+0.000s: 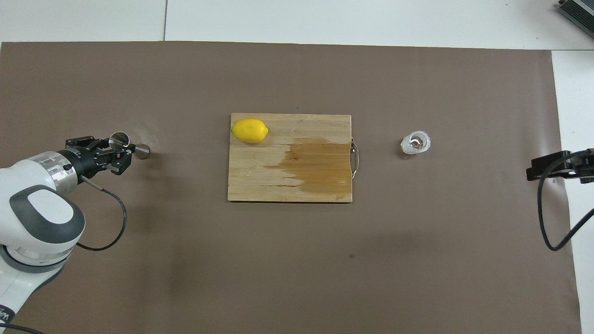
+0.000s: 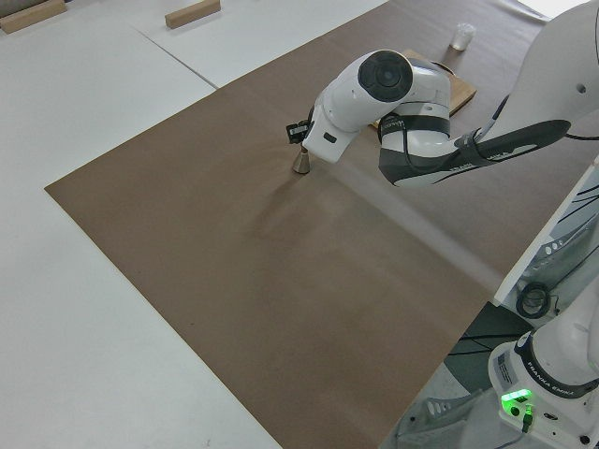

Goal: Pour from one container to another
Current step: 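Lift the metal cup with the left gripper and carry it over the board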

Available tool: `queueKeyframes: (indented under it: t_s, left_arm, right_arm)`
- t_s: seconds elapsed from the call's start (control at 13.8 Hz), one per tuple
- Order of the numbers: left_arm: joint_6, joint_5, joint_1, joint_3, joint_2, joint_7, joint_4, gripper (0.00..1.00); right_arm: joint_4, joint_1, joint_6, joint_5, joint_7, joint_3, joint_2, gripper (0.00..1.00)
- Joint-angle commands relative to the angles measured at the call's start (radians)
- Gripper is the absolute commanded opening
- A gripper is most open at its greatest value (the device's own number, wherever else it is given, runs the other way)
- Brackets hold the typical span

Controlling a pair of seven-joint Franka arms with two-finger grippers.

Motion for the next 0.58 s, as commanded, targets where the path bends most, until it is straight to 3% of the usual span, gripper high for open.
queueKeyframes:
  t_s: [0.0,0.51]
  left_arm:
    - [-0.065,-0.017,0.006,0.007,-0.008,0.019,0.028,0.00]
    - [-0.238,-0.011,-0.007,0.005,-0.023,0.017,0.140,0.00]
  right_arm:
    - [0.002,-0.004,-0.003,0.019,0.011,-0.002,-0.004,1.00]
    - [0.002,-0.004,-0.003,0.019,0.011,-0.002,-0.004,1.00]
